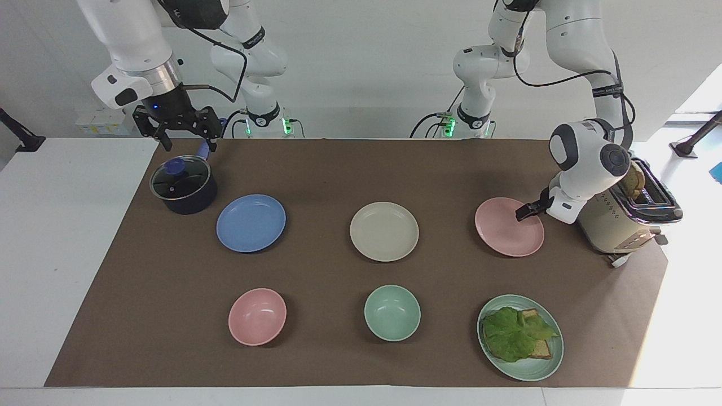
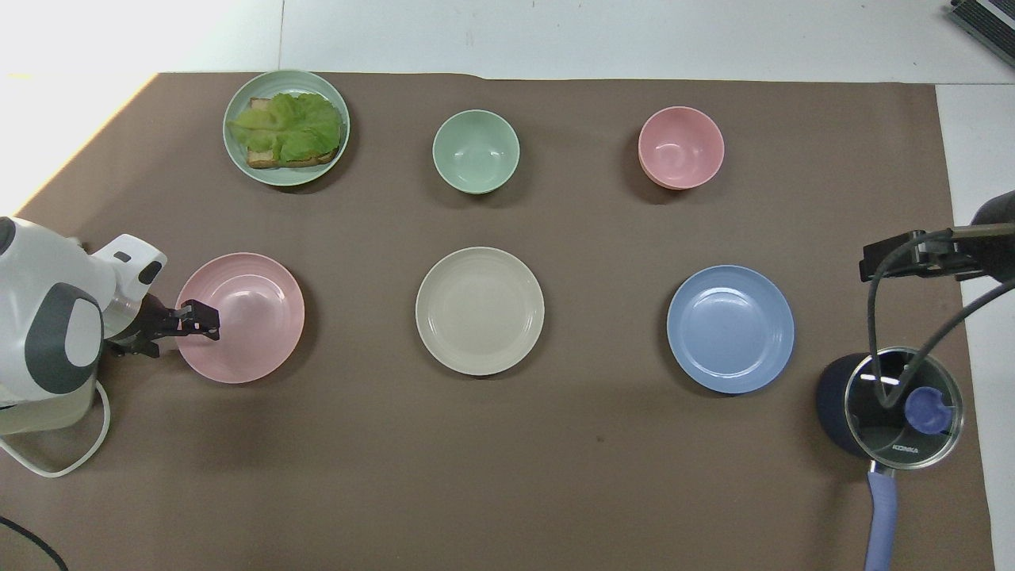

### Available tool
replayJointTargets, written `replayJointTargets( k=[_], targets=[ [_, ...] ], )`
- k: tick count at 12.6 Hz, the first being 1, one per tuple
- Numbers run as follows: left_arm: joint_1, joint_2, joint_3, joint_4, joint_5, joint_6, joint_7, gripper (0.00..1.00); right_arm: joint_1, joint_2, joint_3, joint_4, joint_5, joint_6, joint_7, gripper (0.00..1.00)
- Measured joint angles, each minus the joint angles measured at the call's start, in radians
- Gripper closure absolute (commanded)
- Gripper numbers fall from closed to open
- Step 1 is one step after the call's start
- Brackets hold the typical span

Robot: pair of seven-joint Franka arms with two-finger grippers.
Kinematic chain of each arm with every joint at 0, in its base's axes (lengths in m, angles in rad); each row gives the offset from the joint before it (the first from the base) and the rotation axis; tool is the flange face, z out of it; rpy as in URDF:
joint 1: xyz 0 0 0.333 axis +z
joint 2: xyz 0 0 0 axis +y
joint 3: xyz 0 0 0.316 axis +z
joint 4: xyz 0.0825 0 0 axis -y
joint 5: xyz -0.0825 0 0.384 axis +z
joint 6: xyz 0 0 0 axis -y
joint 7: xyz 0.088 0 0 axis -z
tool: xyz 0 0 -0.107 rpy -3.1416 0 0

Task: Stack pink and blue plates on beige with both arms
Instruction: 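Reach the left gripper to the pink plate rim and grasp it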

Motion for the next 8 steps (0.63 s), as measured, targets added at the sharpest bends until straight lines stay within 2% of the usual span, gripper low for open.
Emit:
replayJointTargets(
  k=[1,8],
  targets=[
    [0.0,-0.001,-0.002,0.0,-0.002,0.0,-0.012,0.99,0.0,0.0,0.0,0.0,0.0,0.0,0.0,0.0],
    [-0.004,-0.008,-0.009,0.02,-0.006,-0.011,0.001,1.0,0.0,0.0,0.0,0.0,0.0,0.0,0.0,0.0]
  ],
)
